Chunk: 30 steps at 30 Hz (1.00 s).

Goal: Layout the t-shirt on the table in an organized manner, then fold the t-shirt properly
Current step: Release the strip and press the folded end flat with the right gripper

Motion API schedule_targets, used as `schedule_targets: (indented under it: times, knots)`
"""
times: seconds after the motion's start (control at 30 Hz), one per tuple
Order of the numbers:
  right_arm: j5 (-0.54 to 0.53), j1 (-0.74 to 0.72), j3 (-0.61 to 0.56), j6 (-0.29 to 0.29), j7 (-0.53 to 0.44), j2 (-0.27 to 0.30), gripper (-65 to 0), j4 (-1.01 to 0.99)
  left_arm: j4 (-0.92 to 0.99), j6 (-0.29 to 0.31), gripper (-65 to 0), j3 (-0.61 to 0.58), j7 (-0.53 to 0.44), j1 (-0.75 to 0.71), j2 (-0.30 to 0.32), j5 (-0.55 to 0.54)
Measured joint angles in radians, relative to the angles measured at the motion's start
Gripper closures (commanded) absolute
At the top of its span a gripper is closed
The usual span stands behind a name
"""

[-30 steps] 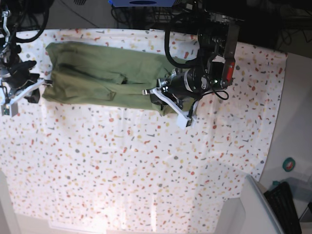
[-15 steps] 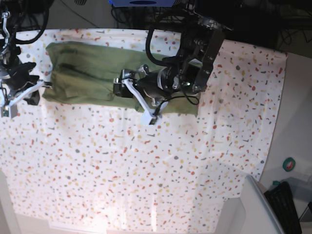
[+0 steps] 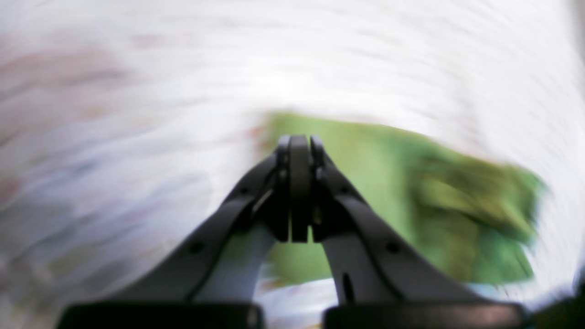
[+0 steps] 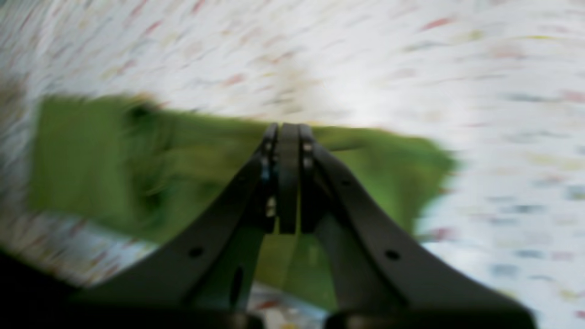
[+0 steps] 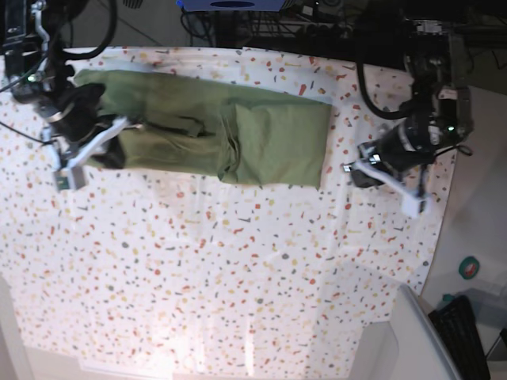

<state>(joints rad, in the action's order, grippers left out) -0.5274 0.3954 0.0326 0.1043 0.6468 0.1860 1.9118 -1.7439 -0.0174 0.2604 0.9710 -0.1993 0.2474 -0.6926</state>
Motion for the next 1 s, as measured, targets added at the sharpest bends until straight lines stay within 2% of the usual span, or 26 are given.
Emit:
schedule_targets:
  times: [0.1, 0.2, 0.23, 0.27, 0.33, 0.43, 0.53, 0.63, 0.83, 1.0]
  knots:
    - [-0.003, -0.029, -0.16, 0.001, 0.053, -0.022, -1.4, -0.03, 0.048, 0.01, 0.0, 0.195, -0.001, -0.056, 0.043, -0.009]
    - [0.011, -0.082, -0.296, -0.007, 0.072, -0.018, -24.0, -0.087, 0.107, 0.008, 0.0, 0.325, -0.011, -0.121, 0.109, -0.011]
    - [0.011, -0.09, -0.334, -0.007, 0.068, -0.018, -29.4, -0.106, 0.126, 0.007, 0.0, 0.359, -0.01, -0.137, 0.126, -0.01]
    - [0.008, -0.094, -0.366, -0.005, 0.065, -0.019, -32.1, -0.128, 0.143, 0.008, 0.0, 0.396, -0.009, -0.151, 0.137, -0.008]
    - [0.006, -0.096, -0.394, -0.006, 0.062, -0.025, -30.0, -0.179, 0.175, 0.024, 0.0, 0.465, -0.009, -0.171, 0.148, -0.013]
    - [0.012, -0.12, -0.394, -0.011, -0.011, -0.021, -27.8, -0.253, 0.204, 0.131, 0.0, 0.543, -0.011, -0.191, 0.149, -0.013]
    - [0.011, -0.139, -0.39, -0.013, -0.024, -0.016, -27.9, -0.29, 0.229, 0.187, 0.0, 0.562, -0.009, -0.194, 0.147, -0.007]
    - [0.011, -0.137, -0.395, -0.013, -0.018, -0.024, -28.1, -0.291, 0.23, 0.197, 0.0, 0.562, -0.01, -0.191, 0.142, -0.01]
    - [0.007, -0.173, -0.393, -0.011, -0.027, -0.022, -34.4, -0.3, 0.23, 0.198, 0.0, 0.559, -0.009, -0.191, 0.138, -0.012]
    - [0.005, -0.197, -0.393, -0.011, -0.016, -0.073, -34.1, -0.376, 0.23, 0.198, 0.0, 0.559, -0.009, -0.191, 0.138, -0.012]
